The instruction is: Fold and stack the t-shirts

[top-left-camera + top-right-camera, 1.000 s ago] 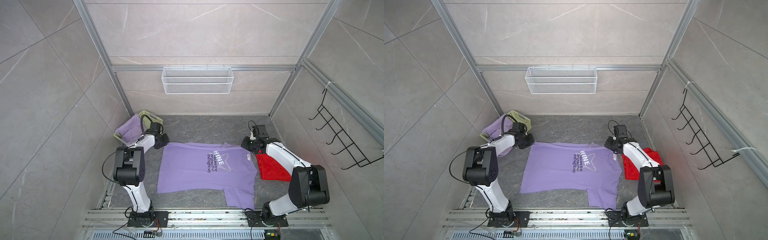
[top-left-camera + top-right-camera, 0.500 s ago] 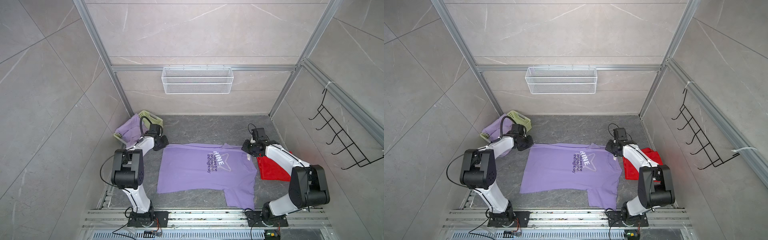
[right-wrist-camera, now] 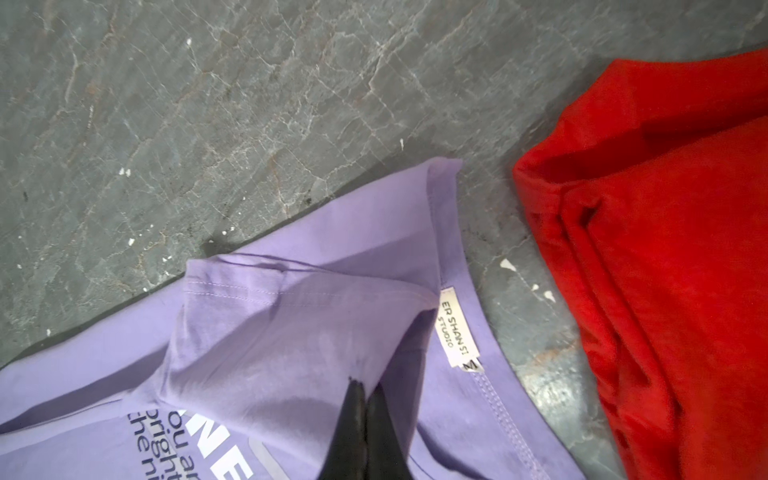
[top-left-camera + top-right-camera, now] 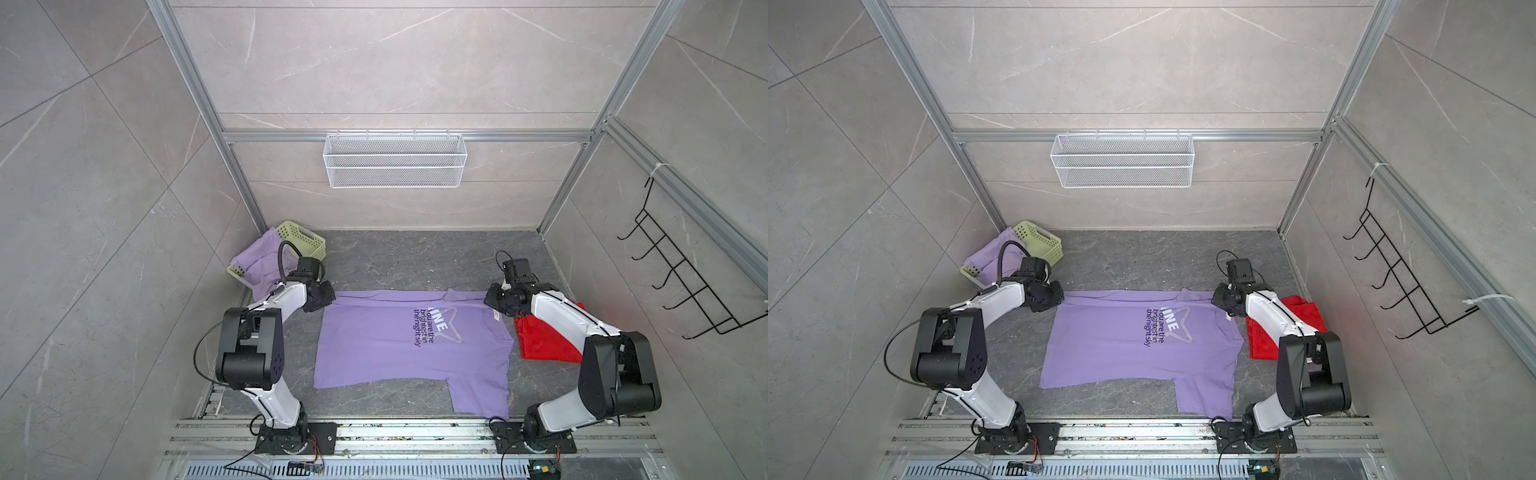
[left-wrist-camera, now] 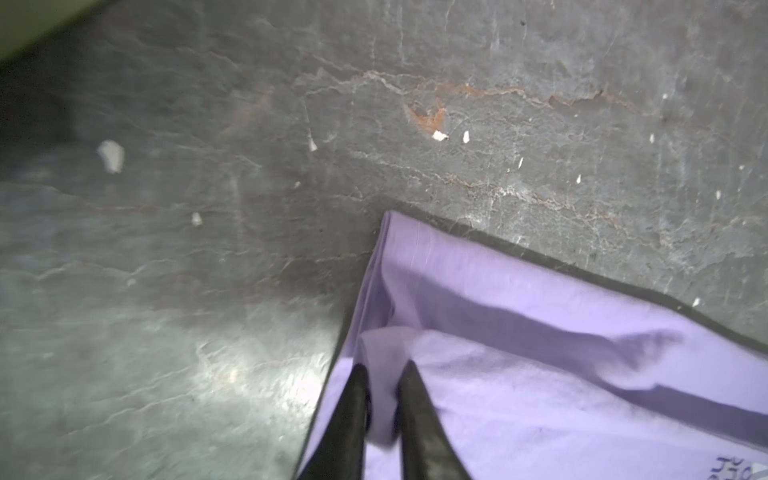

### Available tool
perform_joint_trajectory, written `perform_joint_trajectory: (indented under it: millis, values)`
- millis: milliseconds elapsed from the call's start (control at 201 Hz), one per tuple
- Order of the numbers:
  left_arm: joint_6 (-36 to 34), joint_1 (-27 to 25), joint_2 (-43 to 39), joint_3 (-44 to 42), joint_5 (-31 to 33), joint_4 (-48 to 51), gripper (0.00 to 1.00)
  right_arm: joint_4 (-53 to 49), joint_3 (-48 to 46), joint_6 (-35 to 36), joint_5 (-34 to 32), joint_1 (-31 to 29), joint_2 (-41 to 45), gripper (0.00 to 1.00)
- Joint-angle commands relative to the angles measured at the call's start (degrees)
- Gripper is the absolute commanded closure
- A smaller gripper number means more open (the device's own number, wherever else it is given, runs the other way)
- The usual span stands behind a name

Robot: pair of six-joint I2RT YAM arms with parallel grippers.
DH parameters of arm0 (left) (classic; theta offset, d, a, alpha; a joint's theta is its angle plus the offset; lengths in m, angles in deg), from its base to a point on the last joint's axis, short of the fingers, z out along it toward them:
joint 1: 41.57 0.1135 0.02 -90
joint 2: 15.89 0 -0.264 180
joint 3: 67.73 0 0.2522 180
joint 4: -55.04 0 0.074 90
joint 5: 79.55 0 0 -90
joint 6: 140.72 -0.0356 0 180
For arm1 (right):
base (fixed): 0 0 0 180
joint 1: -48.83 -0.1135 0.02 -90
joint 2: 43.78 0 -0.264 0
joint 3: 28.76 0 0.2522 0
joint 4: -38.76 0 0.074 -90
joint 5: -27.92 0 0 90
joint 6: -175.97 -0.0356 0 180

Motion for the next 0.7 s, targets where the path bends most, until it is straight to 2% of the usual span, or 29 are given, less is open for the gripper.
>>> perform_joint_trajectory:
  millis: [0, 95, 498, 692]
  values:
    - [0.9, 0.2, -6.0, -0.7, 2.7, -1.2, 0.71, -0.9, -1.1, -0.4, -1.2, -0.1, 2.6, 1.00]
    - [1.7, 0.2, -7.0, -1.7, 2.4, -2.7, 0.65, -0.3, -1.8, -0.9, -0.6, 0.0, 2.6, 1.00]
    - [5.8, -0.1, -1.1, 1.6, -1.3, 0.1, 0.64, 0.8, -6.5, -2.6, -0.1, -0.2, 4.0, 1.00]
    - [8.3, -2.7, -1.7, -0.2, -2.5, 2.2, 0.65, 1.3, -9.6, -4.0, -1.5, -0.1, 4.5, 0.95]
